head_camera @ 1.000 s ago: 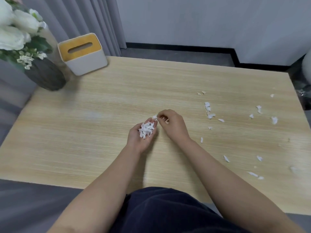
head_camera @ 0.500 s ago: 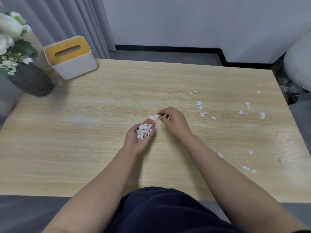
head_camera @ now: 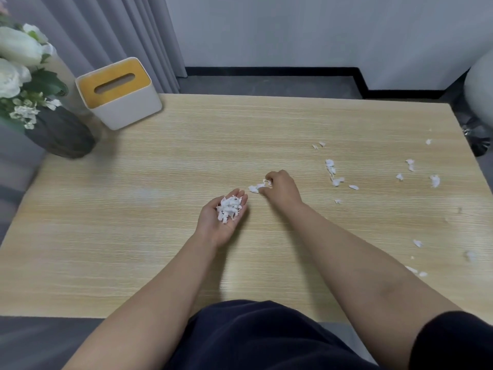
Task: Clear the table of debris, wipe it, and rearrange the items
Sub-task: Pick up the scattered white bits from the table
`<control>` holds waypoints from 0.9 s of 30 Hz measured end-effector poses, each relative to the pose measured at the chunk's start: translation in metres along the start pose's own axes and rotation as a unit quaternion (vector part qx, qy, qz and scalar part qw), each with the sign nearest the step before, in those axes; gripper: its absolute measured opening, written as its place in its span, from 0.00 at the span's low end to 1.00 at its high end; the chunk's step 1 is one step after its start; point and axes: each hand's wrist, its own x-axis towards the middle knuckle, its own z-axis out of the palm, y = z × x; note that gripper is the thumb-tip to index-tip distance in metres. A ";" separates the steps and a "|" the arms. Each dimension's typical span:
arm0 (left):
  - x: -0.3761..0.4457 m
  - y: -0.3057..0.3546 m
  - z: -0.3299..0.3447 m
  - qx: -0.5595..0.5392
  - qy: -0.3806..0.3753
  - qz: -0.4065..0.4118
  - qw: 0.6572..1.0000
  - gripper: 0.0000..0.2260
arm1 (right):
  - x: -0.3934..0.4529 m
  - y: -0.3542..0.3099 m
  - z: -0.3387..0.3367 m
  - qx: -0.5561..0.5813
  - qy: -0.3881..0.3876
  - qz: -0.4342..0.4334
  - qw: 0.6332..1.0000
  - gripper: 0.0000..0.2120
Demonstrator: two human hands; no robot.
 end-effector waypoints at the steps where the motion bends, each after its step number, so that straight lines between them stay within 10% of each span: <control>1: 0.000 0.002 -0.001 -0.003 0.001 0.000 1.000 0.15 | 0.001 -0.002 0.003 0.003 0.000 0.002 1.000 0.21; 16: 0.001 0.012 -0.009 -0.003 0.015 -0.011 1.000 0.15 | -0.004 -0.013 0.028 -0.058 0.014 -0.062 0.996 0.09; 27: -0.005 0.001 0.007 -0.049 -0.003 -0.005 0.999 0.14 | -0.056 -0.042 -0.019 0.117 0.041 -0.176 0.977 0.05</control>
